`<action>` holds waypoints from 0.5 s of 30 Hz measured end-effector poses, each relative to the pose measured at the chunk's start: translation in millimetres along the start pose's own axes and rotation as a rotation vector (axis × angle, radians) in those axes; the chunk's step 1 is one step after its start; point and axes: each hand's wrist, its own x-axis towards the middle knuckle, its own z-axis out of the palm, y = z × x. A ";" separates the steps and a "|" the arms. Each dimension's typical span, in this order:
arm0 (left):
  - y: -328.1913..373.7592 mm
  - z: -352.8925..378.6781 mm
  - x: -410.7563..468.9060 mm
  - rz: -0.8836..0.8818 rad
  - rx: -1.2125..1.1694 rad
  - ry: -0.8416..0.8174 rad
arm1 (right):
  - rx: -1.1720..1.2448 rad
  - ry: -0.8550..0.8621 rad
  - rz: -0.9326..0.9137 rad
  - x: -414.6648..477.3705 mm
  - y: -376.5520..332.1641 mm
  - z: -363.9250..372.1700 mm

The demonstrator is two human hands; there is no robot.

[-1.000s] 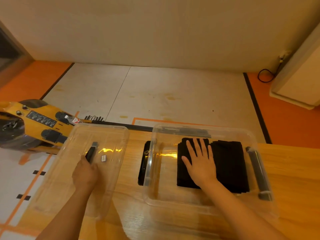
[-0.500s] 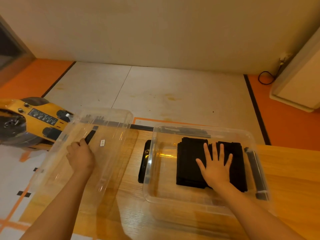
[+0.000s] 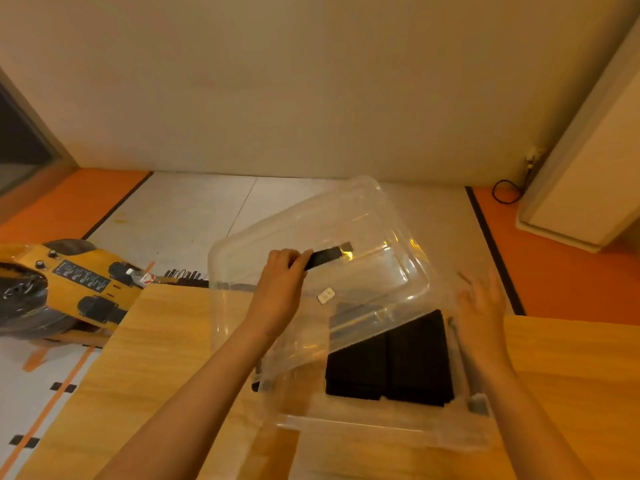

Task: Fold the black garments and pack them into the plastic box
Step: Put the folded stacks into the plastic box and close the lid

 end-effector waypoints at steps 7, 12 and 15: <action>76.7 59.9 -20.0 0.228 -0.094 -0.241 | 0.105 -0.080 0.320 -10.7 33.8 -55.6; 87.4 89.2 -35.6 0.219 -0.060 -0.269 | -0.044 -0.238 0.281 -19.5 72.0 -20.2; 89.2 98.1 -40.9 0.161 -0.062 -0.262 | -0.172 -0.255 0.220 -23.1 87.1 -15.1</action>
